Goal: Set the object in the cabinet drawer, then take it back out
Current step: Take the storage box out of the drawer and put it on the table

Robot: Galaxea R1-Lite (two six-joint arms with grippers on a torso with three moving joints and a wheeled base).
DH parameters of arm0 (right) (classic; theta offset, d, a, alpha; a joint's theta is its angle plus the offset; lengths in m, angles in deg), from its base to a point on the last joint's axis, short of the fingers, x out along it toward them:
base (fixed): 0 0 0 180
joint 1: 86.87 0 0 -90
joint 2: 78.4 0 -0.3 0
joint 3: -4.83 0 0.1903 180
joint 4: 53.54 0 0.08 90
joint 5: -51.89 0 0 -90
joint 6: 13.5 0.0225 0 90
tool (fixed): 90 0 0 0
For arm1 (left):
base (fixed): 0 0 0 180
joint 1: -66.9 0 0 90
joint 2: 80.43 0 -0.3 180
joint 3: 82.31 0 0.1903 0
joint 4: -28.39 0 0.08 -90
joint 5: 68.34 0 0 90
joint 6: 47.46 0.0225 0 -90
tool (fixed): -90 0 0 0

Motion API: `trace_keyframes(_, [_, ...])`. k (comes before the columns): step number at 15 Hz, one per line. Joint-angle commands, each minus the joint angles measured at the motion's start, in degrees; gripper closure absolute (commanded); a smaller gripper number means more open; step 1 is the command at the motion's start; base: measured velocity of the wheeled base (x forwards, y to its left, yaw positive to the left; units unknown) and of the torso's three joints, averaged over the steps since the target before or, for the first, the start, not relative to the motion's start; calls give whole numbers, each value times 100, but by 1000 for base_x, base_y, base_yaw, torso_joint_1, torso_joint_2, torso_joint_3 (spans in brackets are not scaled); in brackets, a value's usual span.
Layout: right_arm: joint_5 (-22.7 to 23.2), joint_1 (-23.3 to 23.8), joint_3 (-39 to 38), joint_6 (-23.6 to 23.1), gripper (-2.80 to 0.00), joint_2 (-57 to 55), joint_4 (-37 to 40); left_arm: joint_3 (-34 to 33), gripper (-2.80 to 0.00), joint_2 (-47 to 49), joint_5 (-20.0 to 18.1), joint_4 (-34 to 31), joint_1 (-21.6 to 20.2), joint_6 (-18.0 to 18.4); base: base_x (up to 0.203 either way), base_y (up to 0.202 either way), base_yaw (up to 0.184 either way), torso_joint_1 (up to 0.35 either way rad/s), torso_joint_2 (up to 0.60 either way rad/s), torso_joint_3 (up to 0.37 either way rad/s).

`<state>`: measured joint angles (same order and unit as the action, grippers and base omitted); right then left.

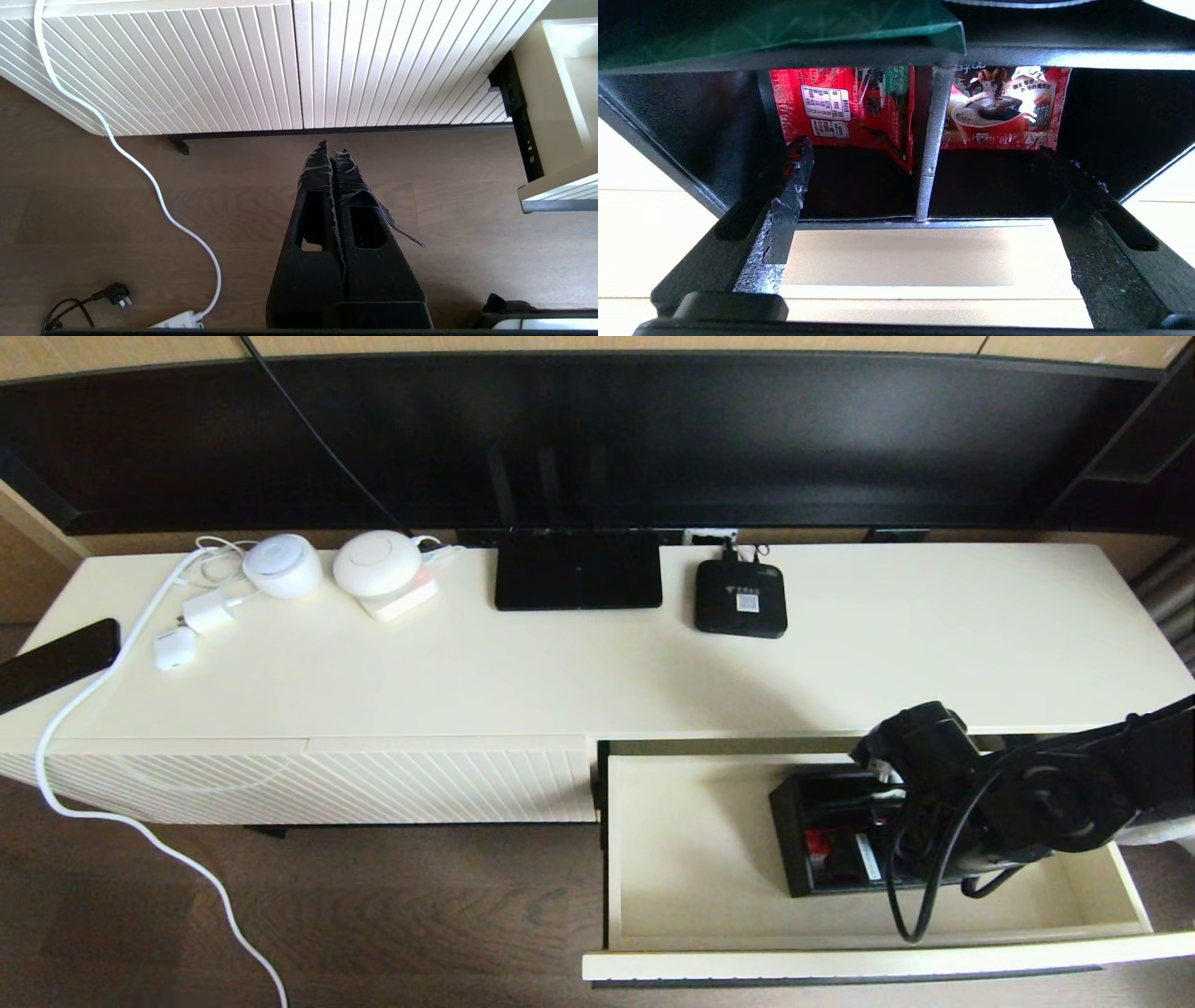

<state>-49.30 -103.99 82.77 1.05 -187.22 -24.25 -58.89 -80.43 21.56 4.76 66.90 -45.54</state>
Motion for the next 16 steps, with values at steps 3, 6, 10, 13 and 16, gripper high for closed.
trace_keyframes(3, [10,-2,-34,45,0,-16,-54,-5,0,2,1,-1,0,2,0,0,0,0,0,0])
trace_keyframes(6, [161,-11,-17,118,0,-43,-83,0,0,2,1,4,0,2,0,0,0,0,0,0])
trace_keyframes(10, [170,-8,-44,119,0,-43,-83,4,0,9,1,8,0,2,0,0,0,0,0,0])
trace_keyframes(13, [231,-6,-79,126,0,-43,-87,4,0,9,1,8,0,2,0,0,0,0,0,0])
trace_keyframes(16, [240,-11,-123,134,0,37,-83,-4,0,9,1,7,0,2,0,0,0,0,0,0])
